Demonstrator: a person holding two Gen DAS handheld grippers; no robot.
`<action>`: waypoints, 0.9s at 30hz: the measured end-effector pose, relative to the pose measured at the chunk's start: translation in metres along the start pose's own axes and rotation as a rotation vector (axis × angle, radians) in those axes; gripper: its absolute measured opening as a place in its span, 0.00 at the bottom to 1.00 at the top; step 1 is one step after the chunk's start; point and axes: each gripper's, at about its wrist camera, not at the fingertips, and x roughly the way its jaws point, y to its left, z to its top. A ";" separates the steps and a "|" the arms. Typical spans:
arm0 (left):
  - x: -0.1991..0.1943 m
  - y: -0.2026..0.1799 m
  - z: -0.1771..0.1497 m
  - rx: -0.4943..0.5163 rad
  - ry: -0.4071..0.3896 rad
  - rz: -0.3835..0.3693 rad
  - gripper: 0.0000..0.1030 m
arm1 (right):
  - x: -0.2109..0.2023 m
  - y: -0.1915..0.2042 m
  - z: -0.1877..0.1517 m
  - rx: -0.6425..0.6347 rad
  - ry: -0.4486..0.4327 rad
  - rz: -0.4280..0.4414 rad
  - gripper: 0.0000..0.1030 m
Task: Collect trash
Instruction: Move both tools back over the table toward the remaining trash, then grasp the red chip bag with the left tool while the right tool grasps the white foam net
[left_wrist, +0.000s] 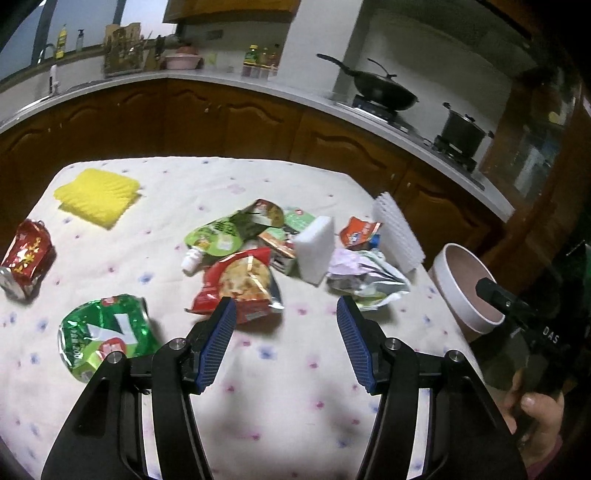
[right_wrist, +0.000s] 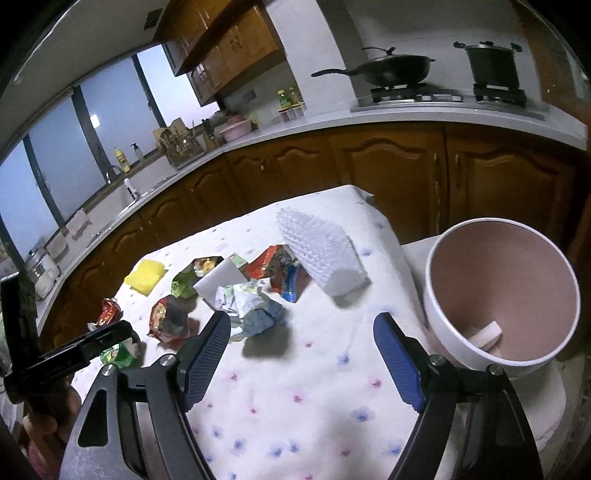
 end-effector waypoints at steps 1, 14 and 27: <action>0.001 0.003 0.001 -0.005 0.002 0.006 0.55 | 0.003 0.002 0.001 -0.009 0.001 -0.003 0.79; 0.031 0.015 0.011 -0.008 0.052 0.052 0.55 | 0.054 0.003 0.017 -0.057 0.047 -0.027 0.78; 0.062 0.020 0.011 0.000 0.116 0.067 0.35 | 0.109 -0.009 0.027 -0.120 0.121 -0.106 0.43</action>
